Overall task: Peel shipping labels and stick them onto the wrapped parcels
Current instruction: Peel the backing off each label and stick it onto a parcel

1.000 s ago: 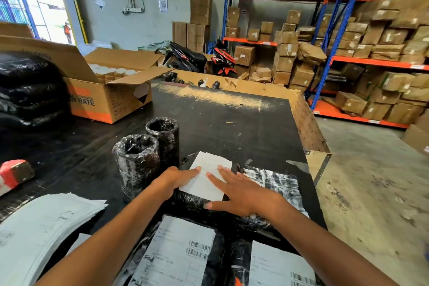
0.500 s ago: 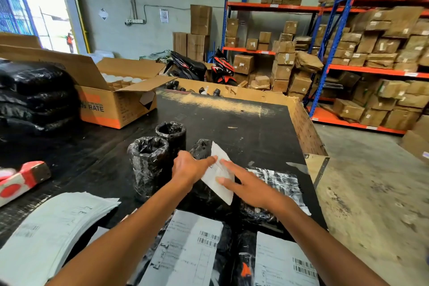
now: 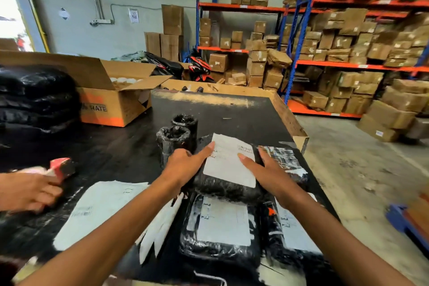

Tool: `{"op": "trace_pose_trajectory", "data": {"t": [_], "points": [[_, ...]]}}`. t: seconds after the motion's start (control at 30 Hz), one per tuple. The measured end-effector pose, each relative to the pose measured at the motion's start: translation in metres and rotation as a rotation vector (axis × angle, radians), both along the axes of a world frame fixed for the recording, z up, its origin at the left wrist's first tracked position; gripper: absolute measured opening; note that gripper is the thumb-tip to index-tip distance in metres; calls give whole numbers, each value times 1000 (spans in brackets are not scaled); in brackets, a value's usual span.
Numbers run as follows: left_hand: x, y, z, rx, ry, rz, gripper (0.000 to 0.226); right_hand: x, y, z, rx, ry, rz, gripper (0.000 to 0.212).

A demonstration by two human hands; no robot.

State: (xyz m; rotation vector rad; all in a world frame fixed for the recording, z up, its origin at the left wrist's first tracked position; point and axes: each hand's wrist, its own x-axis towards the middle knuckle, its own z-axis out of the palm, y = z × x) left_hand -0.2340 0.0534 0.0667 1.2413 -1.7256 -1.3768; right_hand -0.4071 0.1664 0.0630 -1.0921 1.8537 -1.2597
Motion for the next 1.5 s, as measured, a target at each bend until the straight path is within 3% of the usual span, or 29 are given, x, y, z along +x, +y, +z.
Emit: {"op": "trace_pose_trajectory", "data": {"t": [0.03, 0.13, 0.3, 0.5, 0.6, 0.67, 0.77, 0.83, 0.93, 1.0, 1.1, 1.2, 1.5], "points": [[5, 7, -2, -54, -69, 5, 65, 7, 8, 1, 25, 17, -1, 40], [18, 23, -16, -158, -209, -43, 64, 21, 24, -7, 92, 55, -23, 74], [33, 32, -34, -337, -348, -145, 67, 39, 39, -19, 146, 210, -59, 77], [42, 31, -43, -297, -377, -185, 66, 46, 44, -22, 277, 320, -64, 85], [47, 31, -40, -300, -386, -186, 66, 50, 38, -18, 295, 652, -128, 75], [58, 30, -36, -310, -335, -169, 64, 65, 32, -8, 131, 803, -155, 60], [90, 18, -35, -345, -241, -45, 60, 107, 9, 3, -131, 766, -55, 39], [117, 5, -42, -438, -288, 77, 46, 139, -10, 3, -221, 644, 35, 31], [161, -12, -54, -536, -411, 246, 27, 181, -43, -6, -122, 450, 184, 23], [186, -24, -63, -583, -535, 317, 33, 201, -65, -25, 4, 426, 267, 15], [216, -36, -72, -471, -628, 371, 35, 222, -87, -51, 121, 436, 257, 29], [226, -40, -76, -358, -542, 379, 42, 235, -93, -61, 127, 482, 206, 25], [231, -56, -86, -96, -109, 381, 29, 248, -89, -72, 91, 494, 160, 28]]}}
